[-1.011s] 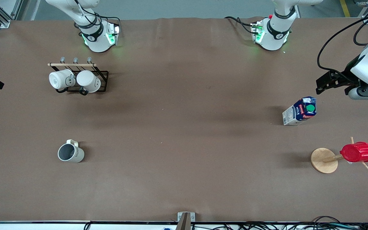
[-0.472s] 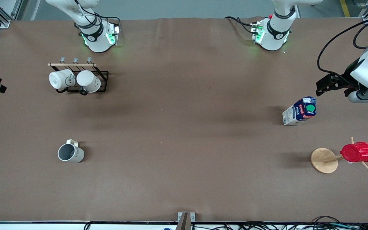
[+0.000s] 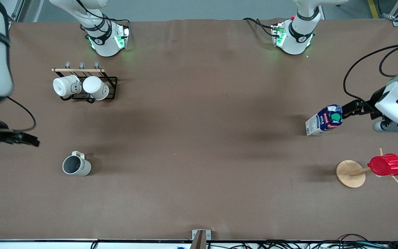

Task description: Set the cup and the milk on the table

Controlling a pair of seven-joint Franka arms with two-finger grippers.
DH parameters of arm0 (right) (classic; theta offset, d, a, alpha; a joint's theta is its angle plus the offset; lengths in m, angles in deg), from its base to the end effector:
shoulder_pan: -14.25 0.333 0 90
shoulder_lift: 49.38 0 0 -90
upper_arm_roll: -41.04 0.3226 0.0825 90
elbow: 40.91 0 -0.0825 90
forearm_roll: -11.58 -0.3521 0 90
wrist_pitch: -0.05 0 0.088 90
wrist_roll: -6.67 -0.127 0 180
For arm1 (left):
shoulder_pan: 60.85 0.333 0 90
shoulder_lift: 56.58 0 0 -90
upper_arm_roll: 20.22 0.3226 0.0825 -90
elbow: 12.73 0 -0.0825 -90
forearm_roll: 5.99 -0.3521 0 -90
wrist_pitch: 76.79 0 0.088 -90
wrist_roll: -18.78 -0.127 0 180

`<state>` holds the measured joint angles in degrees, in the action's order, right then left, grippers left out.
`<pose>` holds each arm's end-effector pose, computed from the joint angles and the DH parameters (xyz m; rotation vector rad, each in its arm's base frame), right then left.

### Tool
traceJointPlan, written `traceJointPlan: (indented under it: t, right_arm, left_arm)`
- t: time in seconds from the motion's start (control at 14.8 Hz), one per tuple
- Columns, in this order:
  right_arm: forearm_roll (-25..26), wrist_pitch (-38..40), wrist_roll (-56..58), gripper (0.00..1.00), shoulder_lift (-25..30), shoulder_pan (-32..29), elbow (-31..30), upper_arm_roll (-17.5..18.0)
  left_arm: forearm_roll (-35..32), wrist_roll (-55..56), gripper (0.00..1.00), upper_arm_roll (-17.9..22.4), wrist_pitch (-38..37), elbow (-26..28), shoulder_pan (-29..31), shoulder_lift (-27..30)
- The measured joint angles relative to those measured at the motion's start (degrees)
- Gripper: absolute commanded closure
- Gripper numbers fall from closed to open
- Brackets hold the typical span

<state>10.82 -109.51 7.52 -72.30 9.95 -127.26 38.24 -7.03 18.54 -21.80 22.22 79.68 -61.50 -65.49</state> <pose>0.6455 -0.0747 0.4334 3.1300 -0.1717 0.0080 0.5754 -0.0194 0.5203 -3.1259 0.0720 0.0626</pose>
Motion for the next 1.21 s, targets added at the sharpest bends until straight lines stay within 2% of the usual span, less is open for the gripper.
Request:
traceJointPlan:
  t: [0.34,0.74,0.81,0.88,1.21]
  right_arm:
    - [0.0,-11.3,2.0,0.0,-10.6,1.4,-0.5,0.0]
    - [0.7,-19.8,4.5,0.0,-15.7,1.5,-2.6,0.0]
    - [0.8,-20.3,4.5,0.04,-16.0,1.5,-2.8,0.0]
    - [0.8,-20.8,4.7,0.15,-16.3,1.5,-3.1,0.0]
    - [0.8,-23.2,4.9,0.86,-16.4,1.7,-5.0,0.0]
  left_arm:
    - [-0.1,-0.9,0.02,0.0,9.6,8.3,1.9,-2.0]
    - [-0.3,-0.9,0.02,0.1,18.1,18.1,2.4,-2.0]
    - [-0.3,-0.9,0.02,0.1,19.0,19.3,2.5,-2.0]
    - [-0.3,-0.9,0.03,0.1,19.5,20.3,2.6,-2.0]
    - [-0.3,-0.9,0.04,0.1,20.2,23.7,2.6,-1.7]
